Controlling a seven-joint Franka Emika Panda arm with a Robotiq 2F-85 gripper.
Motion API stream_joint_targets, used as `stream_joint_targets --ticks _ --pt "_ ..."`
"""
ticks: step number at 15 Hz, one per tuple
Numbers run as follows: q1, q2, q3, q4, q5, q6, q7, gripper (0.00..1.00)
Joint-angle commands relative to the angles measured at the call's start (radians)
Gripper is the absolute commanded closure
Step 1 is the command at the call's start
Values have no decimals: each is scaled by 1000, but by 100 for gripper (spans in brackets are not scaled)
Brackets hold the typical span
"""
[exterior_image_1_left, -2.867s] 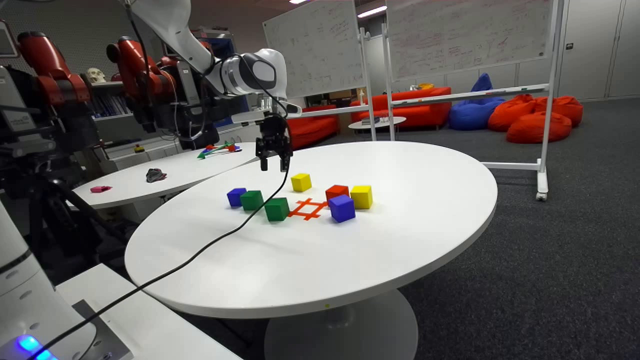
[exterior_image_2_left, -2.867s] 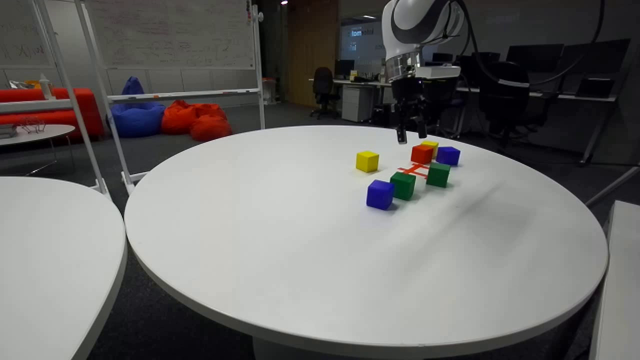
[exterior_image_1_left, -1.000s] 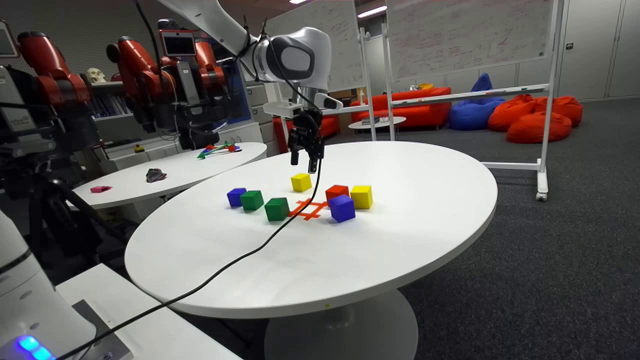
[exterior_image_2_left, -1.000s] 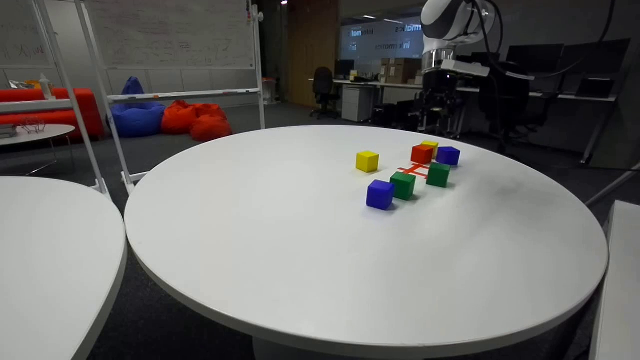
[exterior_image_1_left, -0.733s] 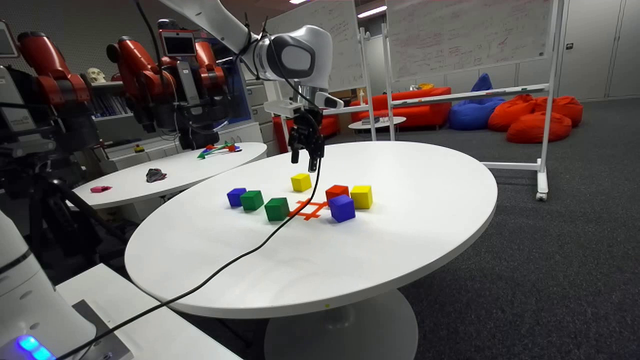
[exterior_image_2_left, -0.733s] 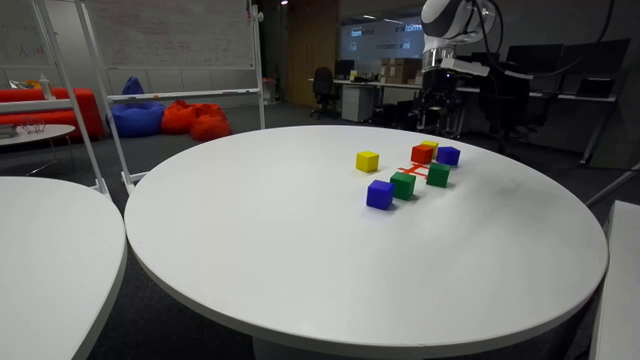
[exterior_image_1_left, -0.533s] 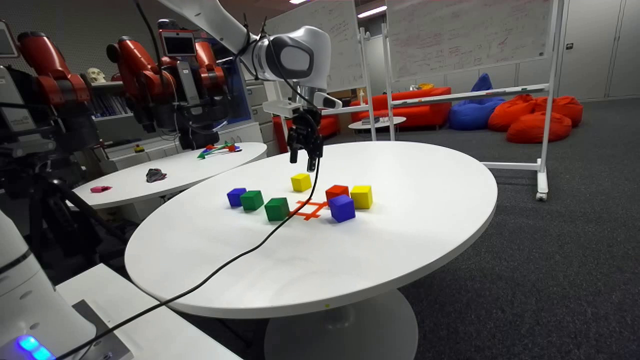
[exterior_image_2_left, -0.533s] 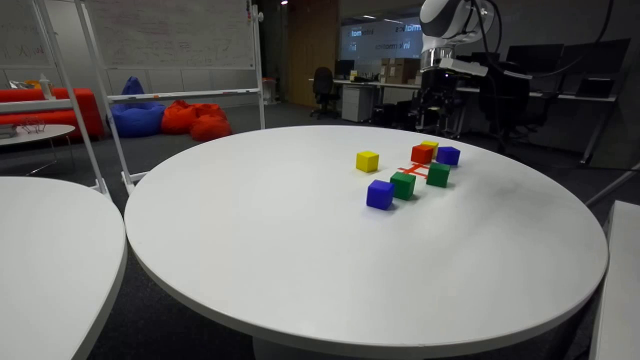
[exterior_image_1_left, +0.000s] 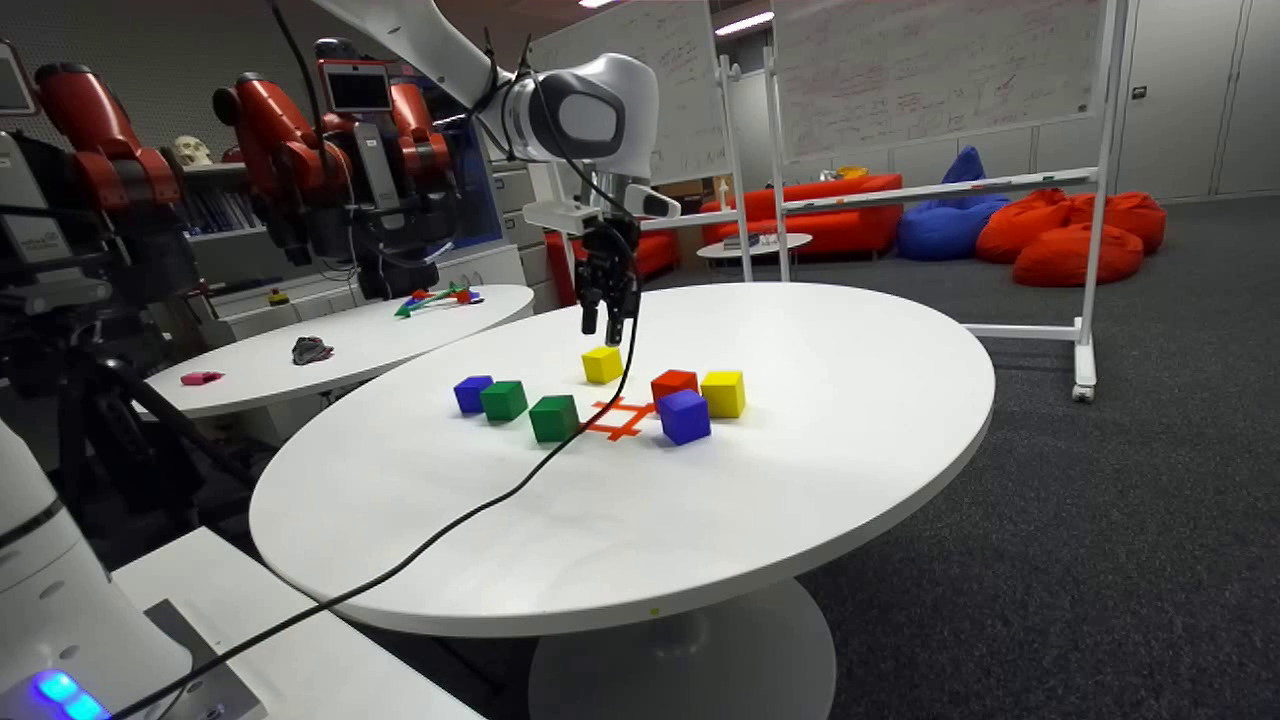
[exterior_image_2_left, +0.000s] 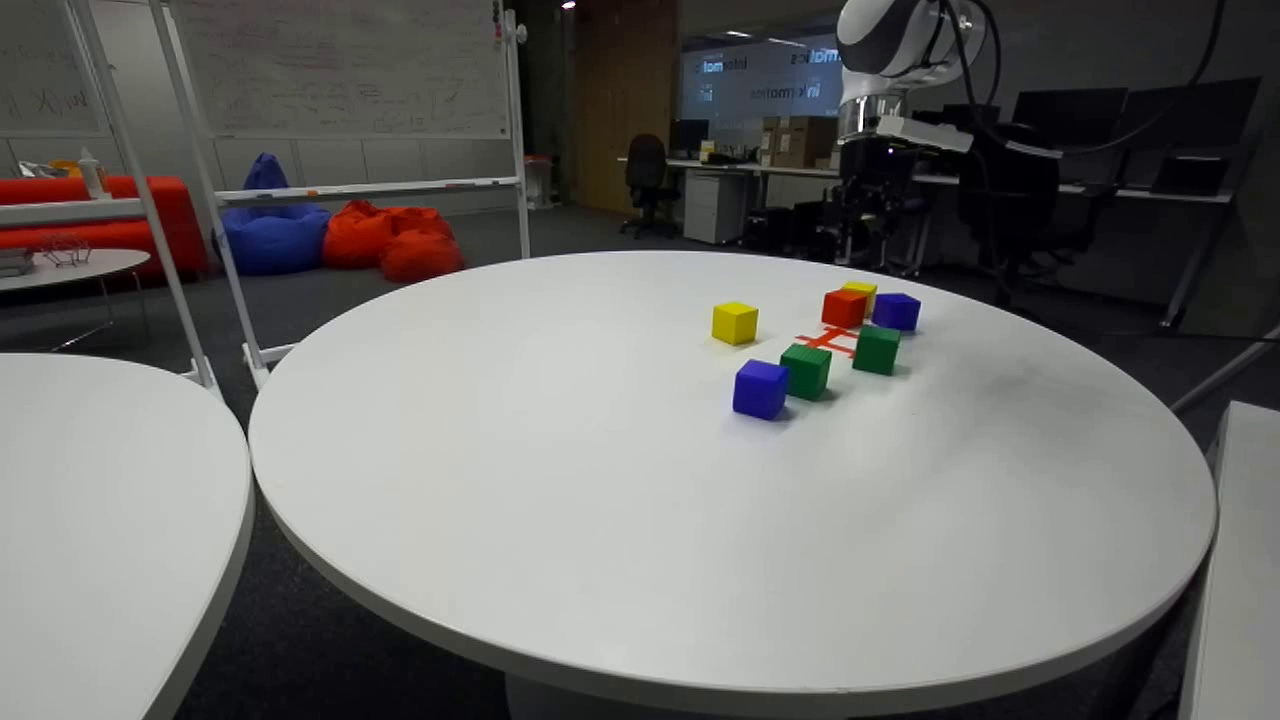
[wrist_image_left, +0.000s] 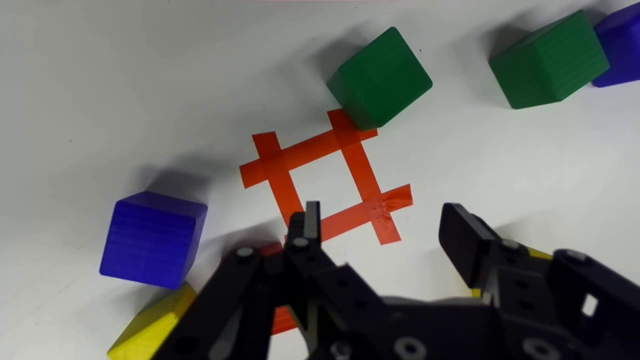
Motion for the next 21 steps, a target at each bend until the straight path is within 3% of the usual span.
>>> stream_joint_targets --ticks 1,6,12,21 --pt "-3 -6 2 5 10 4 -36 63" --pt "11 -10 -3 0 -18 100 -37 99" --pt "20 -5 9 1 -32 292 -97 100" --pt "-22 13 6 24 5 288 -108 100"
